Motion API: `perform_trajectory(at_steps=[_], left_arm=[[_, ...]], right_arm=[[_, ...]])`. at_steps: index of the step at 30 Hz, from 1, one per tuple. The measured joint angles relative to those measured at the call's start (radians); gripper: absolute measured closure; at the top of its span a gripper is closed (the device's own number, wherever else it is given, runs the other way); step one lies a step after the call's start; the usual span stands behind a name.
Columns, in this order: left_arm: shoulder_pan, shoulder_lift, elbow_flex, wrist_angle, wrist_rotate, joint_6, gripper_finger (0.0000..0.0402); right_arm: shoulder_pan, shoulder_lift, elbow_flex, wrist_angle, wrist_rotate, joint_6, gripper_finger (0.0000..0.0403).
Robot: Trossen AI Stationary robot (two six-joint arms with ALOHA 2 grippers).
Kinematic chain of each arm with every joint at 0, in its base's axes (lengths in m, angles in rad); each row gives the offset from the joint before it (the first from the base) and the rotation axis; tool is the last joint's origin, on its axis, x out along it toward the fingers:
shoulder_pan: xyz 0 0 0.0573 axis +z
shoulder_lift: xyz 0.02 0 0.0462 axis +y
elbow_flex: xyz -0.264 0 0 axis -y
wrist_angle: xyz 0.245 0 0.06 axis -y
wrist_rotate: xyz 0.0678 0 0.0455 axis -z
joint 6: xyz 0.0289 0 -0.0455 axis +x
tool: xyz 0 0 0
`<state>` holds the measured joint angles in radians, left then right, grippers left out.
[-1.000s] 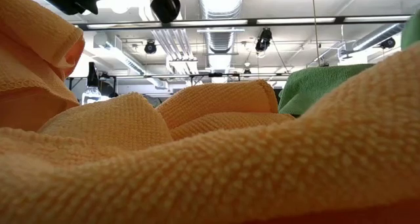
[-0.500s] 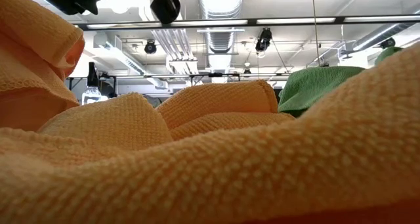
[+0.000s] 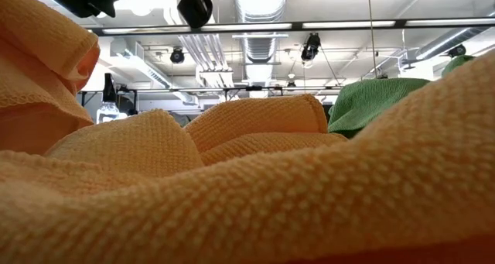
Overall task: Sort microfiber towel by color & place in baskets
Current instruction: Put the bottom right green towel into the right transparent bin
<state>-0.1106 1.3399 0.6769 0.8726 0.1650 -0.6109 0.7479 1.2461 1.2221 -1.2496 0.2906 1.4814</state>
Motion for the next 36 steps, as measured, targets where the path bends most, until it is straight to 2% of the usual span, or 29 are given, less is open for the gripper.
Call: perform_trajectory(at_steps=[5, 13, 18, 27, 36], left_arm=[[0.000, 0.000, 0.000, 0.000, 0.001, 0.000, 0.0228], [-0.005, 0.000, 0.000, -0.001, 0.002, -0.002, 0.0228], [-0.012, 0.000, 0.000, -0.004, 0.003, -0.004, 0.0228], [-0.013, 0.000, 0.000, -0.007, 0.003, -0.004, 0.0228], [-0.013, 0.000, 0.000, -0.008, 0.003, -0.004, 0.0228]], right_arm=[[0.000, 0.081, 0.000, 0.000, -0.035, -0.035, 0.0368], [0.000, 0.162, 0.000, 0.000, -0.037, -0.064, 0.0289], [-0.002, 0.181, 0.000, 0.000, -0.037, -0.111, 0.0256], [-0.002, 0.177, 0.000, -0.009, -0.036, -0.087, 0.0265], [-0.002, 0.191, 0.000, -0.106, -0.029, -0.091, 0.0267]])
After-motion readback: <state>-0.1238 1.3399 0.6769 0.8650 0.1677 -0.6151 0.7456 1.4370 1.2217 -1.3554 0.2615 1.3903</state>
